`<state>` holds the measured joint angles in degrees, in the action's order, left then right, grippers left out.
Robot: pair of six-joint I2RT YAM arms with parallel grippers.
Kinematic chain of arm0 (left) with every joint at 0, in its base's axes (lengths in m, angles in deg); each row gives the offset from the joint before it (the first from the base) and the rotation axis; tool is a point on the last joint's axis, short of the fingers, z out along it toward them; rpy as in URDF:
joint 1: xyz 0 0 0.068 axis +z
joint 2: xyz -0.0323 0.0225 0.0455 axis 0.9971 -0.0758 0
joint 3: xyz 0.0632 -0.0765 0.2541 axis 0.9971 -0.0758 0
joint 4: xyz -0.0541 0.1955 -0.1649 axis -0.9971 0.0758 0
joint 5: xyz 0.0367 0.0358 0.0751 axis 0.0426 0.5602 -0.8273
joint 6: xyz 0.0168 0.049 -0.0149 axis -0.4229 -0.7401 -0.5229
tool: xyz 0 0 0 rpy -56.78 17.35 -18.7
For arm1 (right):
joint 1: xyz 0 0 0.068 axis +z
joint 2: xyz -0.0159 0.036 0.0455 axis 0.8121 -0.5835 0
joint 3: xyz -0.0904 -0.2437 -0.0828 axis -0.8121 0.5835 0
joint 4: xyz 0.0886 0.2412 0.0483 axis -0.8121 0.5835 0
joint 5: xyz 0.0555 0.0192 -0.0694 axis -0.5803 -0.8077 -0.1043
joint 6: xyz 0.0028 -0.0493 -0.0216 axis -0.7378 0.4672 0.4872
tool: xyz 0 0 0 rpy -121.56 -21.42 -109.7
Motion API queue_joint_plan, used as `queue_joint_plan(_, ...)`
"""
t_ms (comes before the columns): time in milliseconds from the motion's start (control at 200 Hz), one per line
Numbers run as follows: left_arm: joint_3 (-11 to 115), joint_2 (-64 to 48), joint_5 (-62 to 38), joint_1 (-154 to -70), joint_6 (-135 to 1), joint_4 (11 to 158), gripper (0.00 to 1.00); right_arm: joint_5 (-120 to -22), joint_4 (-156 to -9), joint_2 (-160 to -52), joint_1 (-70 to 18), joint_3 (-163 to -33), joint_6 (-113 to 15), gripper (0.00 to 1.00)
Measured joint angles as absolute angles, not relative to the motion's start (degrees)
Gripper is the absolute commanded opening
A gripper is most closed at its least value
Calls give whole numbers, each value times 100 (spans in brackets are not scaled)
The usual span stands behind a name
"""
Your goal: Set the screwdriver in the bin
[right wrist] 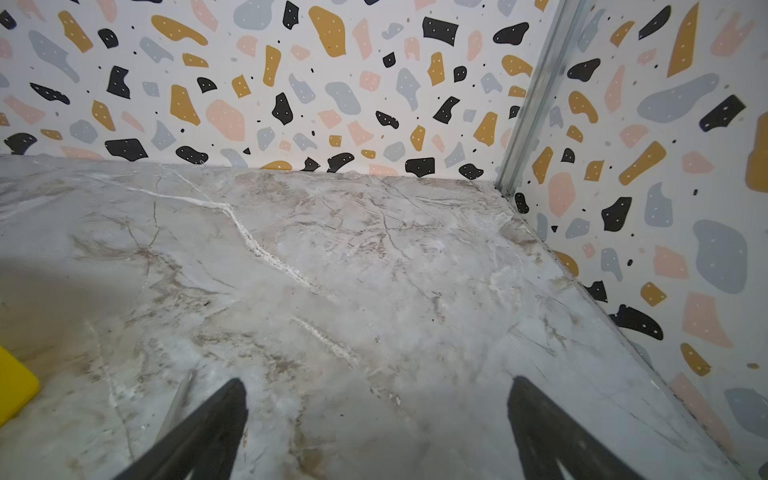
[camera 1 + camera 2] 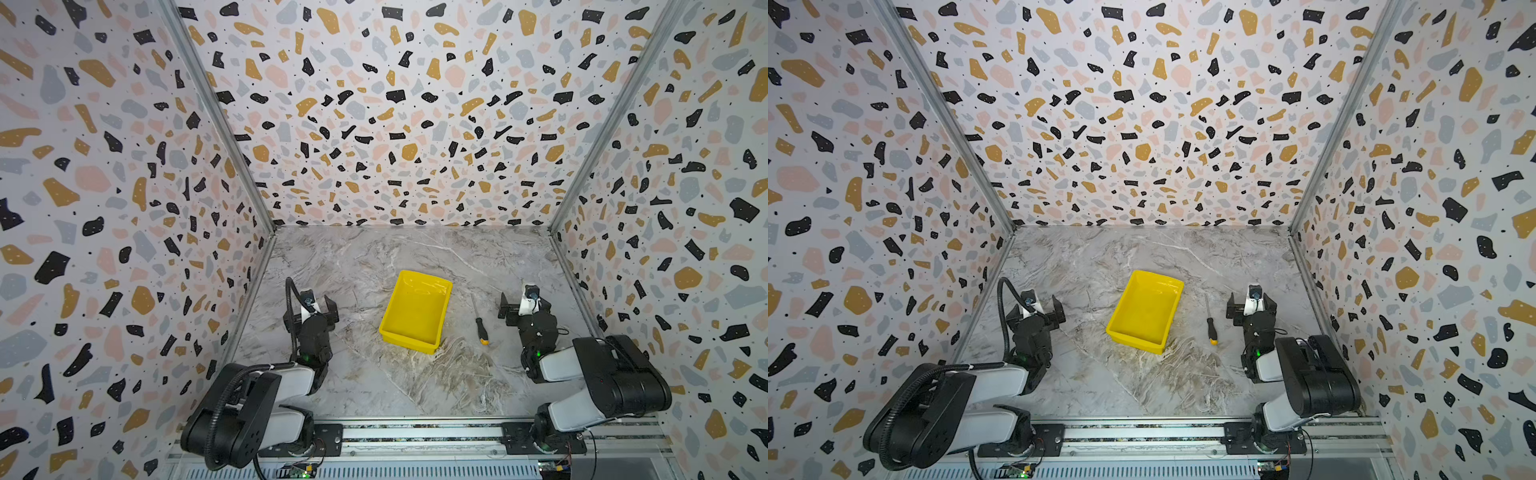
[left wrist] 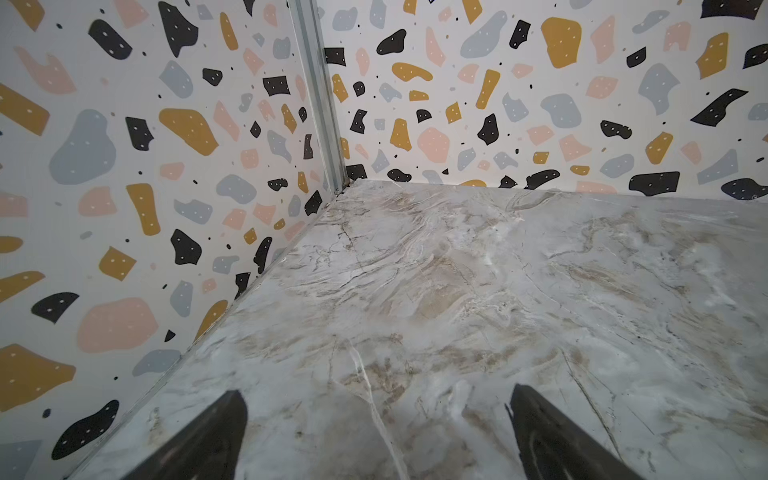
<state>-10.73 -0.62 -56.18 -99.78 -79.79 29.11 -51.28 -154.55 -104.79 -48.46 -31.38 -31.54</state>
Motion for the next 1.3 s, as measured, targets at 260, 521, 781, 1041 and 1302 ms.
queue_joint_plan(260,-1073,-62,-5618,-9974,-7979,2911,100,-5128,-15455,-10479,-4846,-3138,-3154,99)
queue_joint_plan(521,-1073,-62,-5618,-9974,-7979,2911,100,-5128,-15455,-10479,-4846,-3138,-3152,99)
queue_joint_plan(781,-1073,-62,-5616,-9974,-7976,2911,100,-5082,-15474,-10479,-4769,-3134,-3128,99)
queue_joint_plan(1041,-992,63,-5548,-9974,-7981,3204,100,-4682,-16141,-10339,-4424,-2638,-2979,99)
queue_joint_plan(1302,1447,642,-5295,-10046,-7233,6664,100,-3731,-12733,-7882,-3716,-3990,-3382,99)
